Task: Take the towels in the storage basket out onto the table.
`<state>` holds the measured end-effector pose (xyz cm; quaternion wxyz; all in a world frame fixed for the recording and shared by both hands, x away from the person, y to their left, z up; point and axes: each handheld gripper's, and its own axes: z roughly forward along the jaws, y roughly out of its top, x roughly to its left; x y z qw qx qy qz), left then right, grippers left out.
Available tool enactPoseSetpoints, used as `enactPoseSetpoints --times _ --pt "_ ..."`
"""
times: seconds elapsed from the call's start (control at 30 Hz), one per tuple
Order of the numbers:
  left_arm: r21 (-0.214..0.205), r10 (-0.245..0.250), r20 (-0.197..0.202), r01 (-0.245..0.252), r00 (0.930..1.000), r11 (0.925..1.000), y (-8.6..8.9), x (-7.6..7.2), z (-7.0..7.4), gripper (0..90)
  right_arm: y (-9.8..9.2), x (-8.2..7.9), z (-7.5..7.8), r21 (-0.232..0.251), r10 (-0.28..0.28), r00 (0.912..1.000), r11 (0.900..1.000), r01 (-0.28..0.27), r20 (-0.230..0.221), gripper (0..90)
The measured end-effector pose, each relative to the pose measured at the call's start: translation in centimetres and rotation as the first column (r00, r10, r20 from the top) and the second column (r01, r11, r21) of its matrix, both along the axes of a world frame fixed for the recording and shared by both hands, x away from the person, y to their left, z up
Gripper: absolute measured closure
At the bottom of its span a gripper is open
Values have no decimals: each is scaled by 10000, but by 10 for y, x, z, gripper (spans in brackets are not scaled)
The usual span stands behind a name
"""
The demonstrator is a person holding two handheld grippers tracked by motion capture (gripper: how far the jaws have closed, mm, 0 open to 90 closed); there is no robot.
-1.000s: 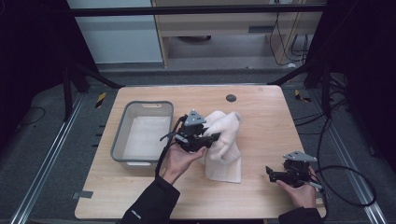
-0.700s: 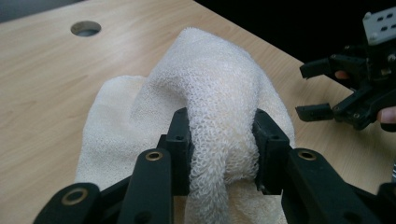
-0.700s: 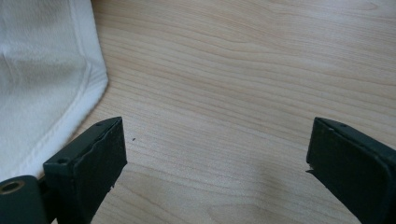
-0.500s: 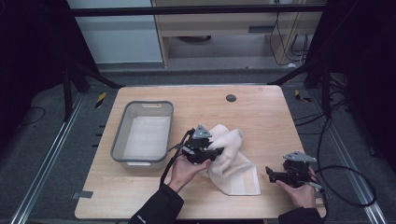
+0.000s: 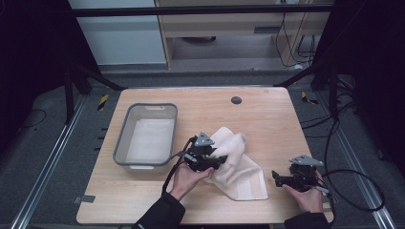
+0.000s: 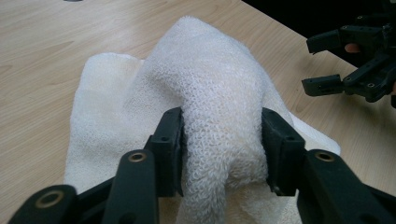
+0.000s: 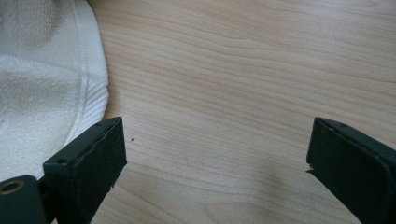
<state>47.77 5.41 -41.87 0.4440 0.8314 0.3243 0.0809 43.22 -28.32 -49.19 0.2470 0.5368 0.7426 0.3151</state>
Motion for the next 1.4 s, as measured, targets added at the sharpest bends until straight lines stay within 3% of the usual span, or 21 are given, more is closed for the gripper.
enactPoseSetpoints --times 0.17,0.37,0.83,1.23,1.37,1.4 --pt "323 103 309 -113 9995 9994 -1 -2 7 371 0 0 0 13 2 10000 10000 -2 7 48" --pt "358 71 587 -92 9983 9993 4 -7 18 274 0 0 0 27 0 10000 10000 0 6 48" --pt "383 485 1334 -540 9899 9978 41 -25 42 233 0 -1 1 30 -22 10000 10000 22 20 48" --pt "281 1047 1592 -1105 9817 9935 85 -42 38 216 -1 -2 1 115 -73 10000 9999 72 43 43" --pt "111 1411 1671 -1449 9758 9894 106 -46 32 216 -1 -2 1 70 -48 10000 10000 47 79 40" --pt "-26 1707 1639 -1727 9716 9850 116 -48 29 216 -1 -2 1 69 -54 10000 10000 53 79 39"
